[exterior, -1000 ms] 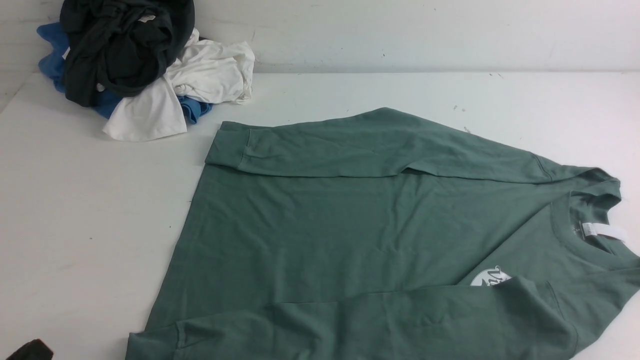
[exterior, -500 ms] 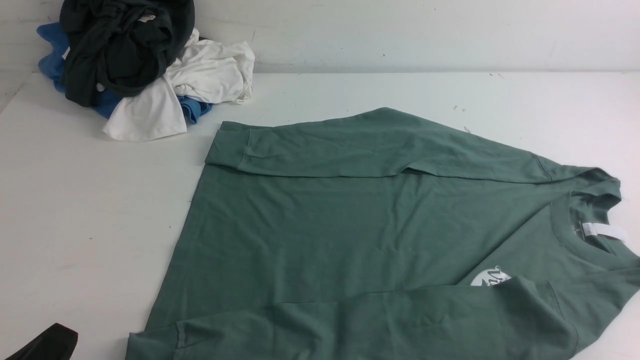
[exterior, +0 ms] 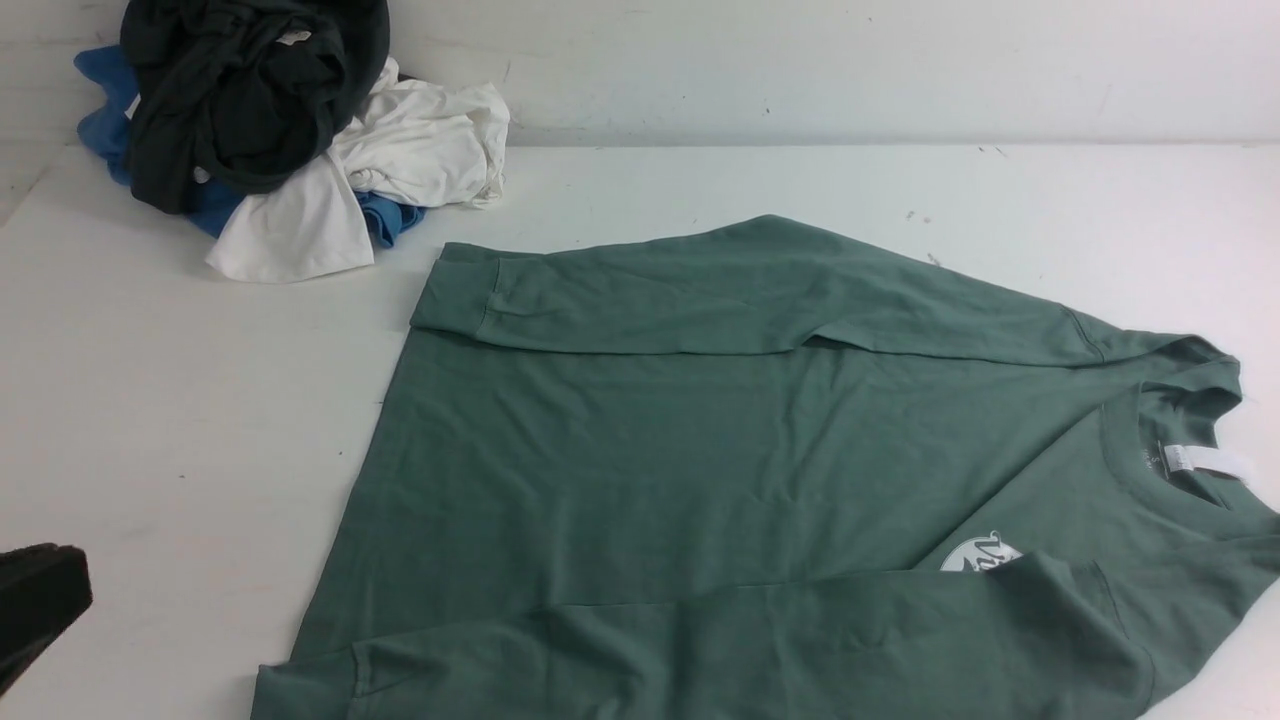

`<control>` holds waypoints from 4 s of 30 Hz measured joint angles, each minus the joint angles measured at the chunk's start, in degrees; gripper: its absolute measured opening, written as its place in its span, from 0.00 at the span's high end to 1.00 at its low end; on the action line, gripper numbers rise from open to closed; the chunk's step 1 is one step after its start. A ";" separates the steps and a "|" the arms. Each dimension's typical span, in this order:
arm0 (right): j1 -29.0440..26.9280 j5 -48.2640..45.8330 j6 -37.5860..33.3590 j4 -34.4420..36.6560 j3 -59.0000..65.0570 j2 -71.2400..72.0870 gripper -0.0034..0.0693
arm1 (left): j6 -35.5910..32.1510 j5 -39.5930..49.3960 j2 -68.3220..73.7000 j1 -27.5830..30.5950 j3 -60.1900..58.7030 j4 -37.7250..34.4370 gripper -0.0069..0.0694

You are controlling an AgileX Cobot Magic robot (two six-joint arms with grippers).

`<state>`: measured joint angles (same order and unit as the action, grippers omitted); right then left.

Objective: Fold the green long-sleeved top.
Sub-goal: Use the left arm to clamp the cuff closest to it

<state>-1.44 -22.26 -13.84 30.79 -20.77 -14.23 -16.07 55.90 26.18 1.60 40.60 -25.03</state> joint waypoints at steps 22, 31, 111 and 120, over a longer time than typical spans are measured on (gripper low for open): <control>20.76 -49.04 -4.20 -11.98 -30.32 -41.15 0.97 | 9.30 4.06 44.07 -16.65 7.33 20.06 0.42; 20.96 -49.15 -4.31 -13.77 -30.32 -41.15 0.97 | 9.93 -6.06 61.69 -16.65 6.64 20.65 0.26; 21.14 -49.27 -6.07 -13.82 -30.33 -41.26 0.97 | 31.40 -13.57 69.76 -15.35 6.96 33.54 0.65; 21.14 -49.27 -6.07 -13.82 -30.33 -41.26 0.97 | 30.35 -13.75 69.16 -15.35 6.86 33.33 0.91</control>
<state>19.70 -71.54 -19.91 16.97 -51.10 -55.49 14.28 42.15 95.35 -13.75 47.47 8.31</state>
